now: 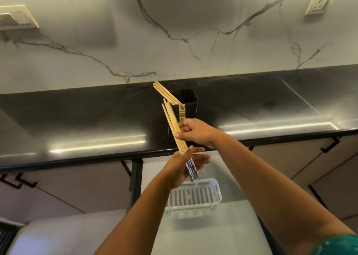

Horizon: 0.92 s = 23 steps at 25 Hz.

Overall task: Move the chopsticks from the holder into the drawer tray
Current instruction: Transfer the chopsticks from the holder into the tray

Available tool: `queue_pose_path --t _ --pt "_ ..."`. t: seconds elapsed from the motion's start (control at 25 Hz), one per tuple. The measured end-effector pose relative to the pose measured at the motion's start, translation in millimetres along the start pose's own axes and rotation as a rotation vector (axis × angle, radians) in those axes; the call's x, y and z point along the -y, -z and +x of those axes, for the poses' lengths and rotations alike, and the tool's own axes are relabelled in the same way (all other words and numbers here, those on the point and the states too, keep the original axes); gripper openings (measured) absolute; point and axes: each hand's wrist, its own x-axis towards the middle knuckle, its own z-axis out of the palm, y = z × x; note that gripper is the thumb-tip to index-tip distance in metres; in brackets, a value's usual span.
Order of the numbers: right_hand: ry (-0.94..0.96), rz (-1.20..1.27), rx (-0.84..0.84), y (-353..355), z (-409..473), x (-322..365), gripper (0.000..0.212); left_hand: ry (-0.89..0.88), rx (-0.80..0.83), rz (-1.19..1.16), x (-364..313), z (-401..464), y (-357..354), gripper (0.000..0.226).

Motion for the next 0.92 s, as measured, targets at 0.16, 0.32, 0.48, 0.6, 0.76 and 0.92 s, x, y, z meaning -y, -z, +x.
queue_pose_path --t 0.16,0.32,0.48,0.6,0.76,0.92 --pt "-0.252 0.012 -0.32 -58 -32 -70 0.05 0.051 -0.211 -0.364 49 7 16 0.036" --pt "-0.226 -0.205 -0.181 -113 -57 -106 0.042 0.113 -0.303 -0.406 84 4 13 0.04" --pt "-0.251 -0.442 -0.072 -121 -57 -124 0.043 0.208 -0.27 -0.343 100 -2 -7 0.043" --pt "-0.337 -0.543 0.059 -145 -43 -142 0.05 0.276 -0.263 -0.414 107 8 3 0.045" --pt "-0.454 -0.659 -0.059 -142 -42 -155 0.038 0.347 -0.336 -0.298 112 20 14 0.037" --pt "-0.204 -0.815 0.005 -85 -45 -204 0.03 0.22 -0.642 -0.645 104 28 78 0.03"
